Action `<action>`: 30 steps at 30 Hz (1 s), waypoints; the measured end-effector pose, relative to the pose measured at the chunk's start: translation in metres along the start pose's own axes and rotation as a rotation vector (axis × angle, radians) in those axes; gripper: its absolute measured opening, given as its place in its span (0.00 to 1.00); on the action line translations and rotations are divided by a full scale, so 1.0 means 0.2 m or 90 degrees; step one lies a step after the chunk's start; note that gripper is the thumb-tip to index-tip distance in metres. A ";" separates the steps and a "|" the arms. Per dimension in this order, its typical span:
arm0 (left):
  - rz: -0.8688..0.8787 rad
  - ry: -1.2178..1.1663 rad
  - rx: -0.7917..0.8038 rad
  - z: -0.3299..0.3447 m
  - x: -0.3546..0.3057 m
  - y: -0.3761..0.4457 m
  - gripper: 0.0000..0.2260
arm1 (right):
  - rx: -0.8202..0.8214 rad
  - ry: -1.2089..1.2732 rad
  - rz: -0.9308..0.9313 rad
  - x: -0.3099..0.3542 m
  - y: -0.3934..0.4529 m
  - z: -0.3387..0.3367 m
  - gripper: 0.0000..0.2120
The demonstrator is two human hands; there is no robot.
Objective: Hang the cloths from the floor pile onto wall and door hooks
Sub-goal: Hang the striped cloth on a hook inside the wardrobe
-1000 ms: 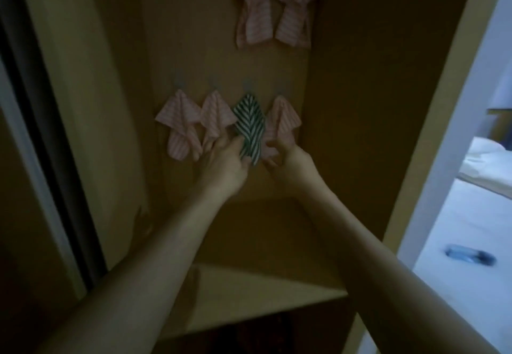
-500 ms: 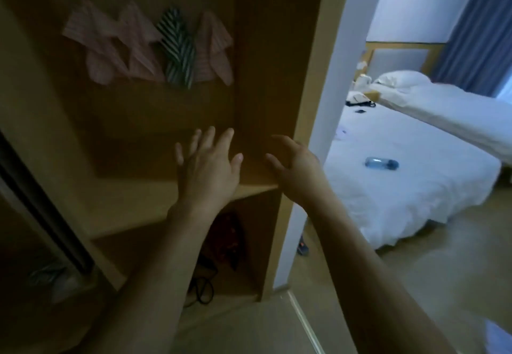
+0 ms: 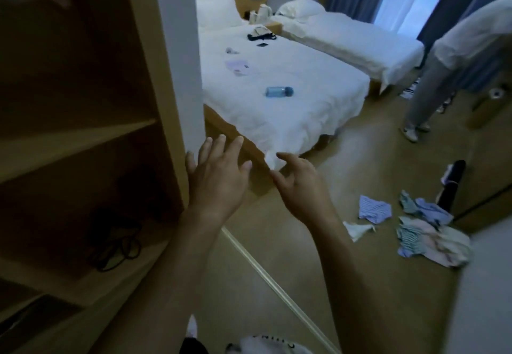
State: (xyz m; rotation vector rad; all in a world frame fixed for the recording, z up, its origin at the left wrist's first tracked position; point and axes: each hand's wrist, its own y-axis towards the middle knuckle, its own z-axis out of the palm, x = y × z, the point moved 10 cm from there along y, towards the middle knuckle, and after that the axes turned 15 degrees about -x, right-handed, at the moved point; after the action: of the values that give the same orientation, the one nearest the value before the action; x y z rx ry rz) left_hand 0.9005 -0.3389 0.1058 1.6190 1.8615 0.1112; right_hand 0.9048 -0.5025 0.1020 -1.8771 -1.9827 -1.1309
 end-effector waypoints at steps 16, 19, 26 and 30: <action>0.340 -0.133 0.215 0.93 -1.33 -0.11 0.22 | -0.181 -0.159 0.342 -1.21 -0.03 -0.72 0.20; 0.390 -0.159 0.239 1.06 -1.53 -0.07 0.22 | -0.230 -0.151 0.412 -1.36 0.03 -0.85 0.20; 0.484 -0.221 0.306 1.33 -1.89 -0.05 0.21 | -0.303 -0.210 0.505 -1.63 0.01 -1.03 0.21; 0.524 -0.228 0.355 1.47 -2.03 -0.15 0.22 | -0.332 -0.246 0.539 -1.77 -0.05 -1.10 0.19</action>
State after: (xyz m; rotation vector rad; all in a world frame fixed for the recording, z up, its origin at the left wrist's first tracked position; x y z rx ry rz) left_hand 1.0347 -0.8176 0.0314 2.5077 0.8999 -0.3559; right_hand 0.8811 -0.9141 0.0358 -2.9388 -0.7849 -1.1012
